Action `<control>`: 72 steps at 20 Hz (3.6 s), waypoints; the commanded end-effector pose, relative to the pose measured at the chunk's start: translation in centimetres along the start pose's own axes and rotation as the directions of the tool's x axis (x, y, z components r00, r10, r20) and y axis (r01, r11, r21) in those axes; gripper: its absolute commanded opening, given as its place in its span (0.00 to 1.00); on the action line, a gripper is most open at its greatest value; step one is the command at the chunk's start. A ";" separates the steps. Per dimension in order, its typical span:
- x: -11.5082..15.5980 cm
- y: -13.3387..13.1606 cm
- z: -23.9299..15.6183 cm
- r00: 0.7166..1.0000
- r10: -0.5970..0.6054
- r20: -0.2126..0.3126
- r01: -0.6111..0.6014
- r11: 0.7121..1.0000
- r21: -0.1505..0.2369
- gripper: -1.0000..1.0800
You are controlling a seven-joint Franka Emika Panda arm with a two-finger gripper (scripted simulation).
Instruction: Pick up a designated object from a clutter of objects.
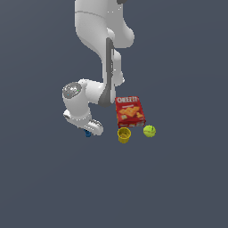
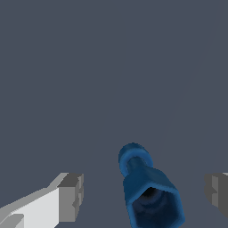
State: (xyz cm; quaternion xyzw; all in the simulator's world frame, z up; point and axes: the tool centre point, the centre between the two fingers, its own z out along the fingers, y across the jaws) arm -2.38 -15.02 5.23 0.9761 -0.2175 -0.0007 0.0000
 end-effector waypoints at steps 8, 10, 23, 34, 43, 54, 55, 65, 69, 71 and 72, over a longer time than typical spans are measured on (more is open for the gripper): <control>0.1 0.0 1.0 1.000 0.000 -0.001 0.000 1.000 0.000 0.00; 0.1 0.0 1.0 1.000 0.000 -0.001 0.000 1.000 0.000 0.00; -0.1 -0.6 -0.7 1.000 0.000 -0.002 0.000 1.000 0.001 0.00; -0.9 -3.1 -8.3 1.000 0.001 -0.002 -0.001 1.000 0.000 0.00; -1.9 -6.3 -17.8 1.000 0.002 -0.003 -0.002 1.000 -0.002 0.00; -2.8 -10.1 -28.9 1.000 0.002 -0.003 -0.002 1.000 -0.002 0.00; -2.8 -10.4 -29.8 1.000 0.001 -0.002 -0.001 1.000 -0.002 0.00; -3.0 -12.6 -35.5 1.000 0.000 -0.002 0.000 1.000 0.000 0.00; -3.0 -12.9 -36.3 1.000 0.000 -0.001 0.000 1.000 0.000 0.00; -3.0 -13.0 -36.5 1.000 0.000 -0.001 0.000 1.000 0.000 0.00; -3.0 -13.0 -36.5 1.000 0.000 -0.001 0.000 1.000 0.000 0.00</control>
